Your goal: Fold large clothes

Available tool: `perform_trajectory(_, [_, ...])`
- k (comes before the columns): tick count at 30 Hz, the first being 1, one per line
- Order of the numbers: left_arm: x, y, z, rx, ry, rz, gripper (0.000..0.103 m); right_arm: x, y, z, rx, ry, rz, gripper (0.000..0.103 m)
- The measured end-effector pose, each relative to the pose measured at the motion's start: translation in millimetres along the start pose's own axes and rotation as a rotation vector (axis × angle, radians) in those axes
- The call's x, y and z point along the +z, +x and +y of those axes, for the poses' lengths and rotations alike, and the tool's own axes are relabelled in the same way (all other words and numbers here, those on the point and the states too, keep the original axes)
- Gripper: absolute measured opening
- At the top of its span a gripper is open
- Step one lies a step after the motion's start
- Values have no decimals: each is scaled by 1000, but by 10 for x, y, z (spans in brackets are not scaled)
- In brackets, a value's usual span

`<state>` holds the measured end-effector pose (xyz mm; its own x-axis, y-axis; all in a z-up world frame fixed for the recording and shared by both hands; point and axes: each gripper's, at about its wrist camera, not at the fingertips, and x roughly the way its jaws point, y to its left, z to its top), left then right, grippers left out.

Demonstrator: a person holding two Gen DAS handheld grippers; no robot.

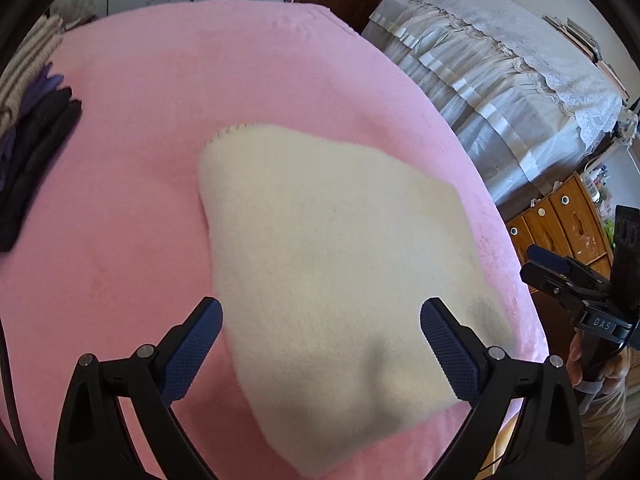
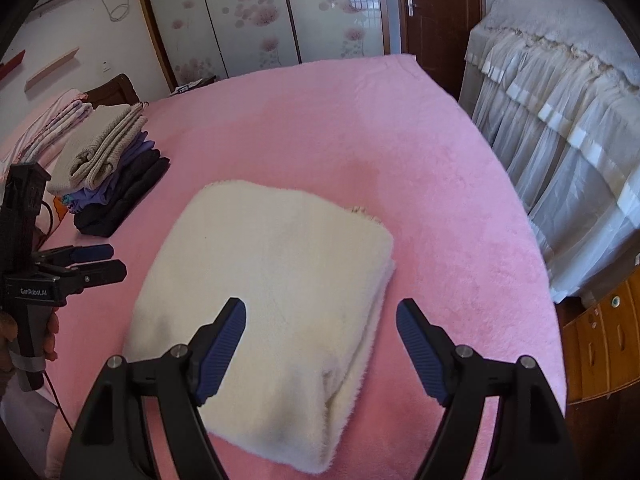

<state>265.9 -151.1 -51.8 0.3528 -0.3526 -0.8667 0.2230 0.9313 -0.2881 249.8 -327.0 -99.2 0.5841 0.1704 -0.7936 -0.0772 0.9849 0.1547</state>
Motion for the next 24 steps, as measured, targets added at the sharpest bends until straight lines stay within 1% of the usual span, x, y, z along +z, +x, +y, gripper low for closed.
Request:
perform_trajectory(4, [-132, 322, 169, -43, -67, 71, 99, -85, 367, -174, 77, 85, 98, 78])
perform_trajectory(5, [-167, 400, 192, -64, -85, 62, 99, -113, 456, -212, 89, 104, 121, 78])
perform_trajectory(6, [-196, 467, 213, -61, -86, 69, 102, -143, 552, -259, 106, 127, 143, 78])
perform_trajectory(9, [-245, 561, 230, -44, -65, 48, 102, -231, 834, -401, 175, 198, 219, 78])
perform_trajectory(12, [-259, 637, 296, -30, -57, 48, 102, -307, 1086, -530, 222, 257, 281, 78])
perform_trajectory(14, [-270, 688, 359, -32, -58, 55, 103, -350, 1211, -609, 294, 306, 306, 78])
perform_trajectory(17, [-281, 728, 478, -59, -71, 54, 103, -389, 1363, -677, 383, 352, 332, 85])
perform_trajectory(19, [-293, 745, 535, -79, -78, 54, 103, -426, 1465, -713, 438, 389, 347, 92])
perform_trajectory(22, [-305, 757, 587, -103, -70, 65, 103, -443, 1576, -701, 482, 393, 358, 101])
perform_trajectory(24, [-321, 741, 675, -141, -100, 88, 103, -426, 1622, -643, 494, 361, 370, 103])
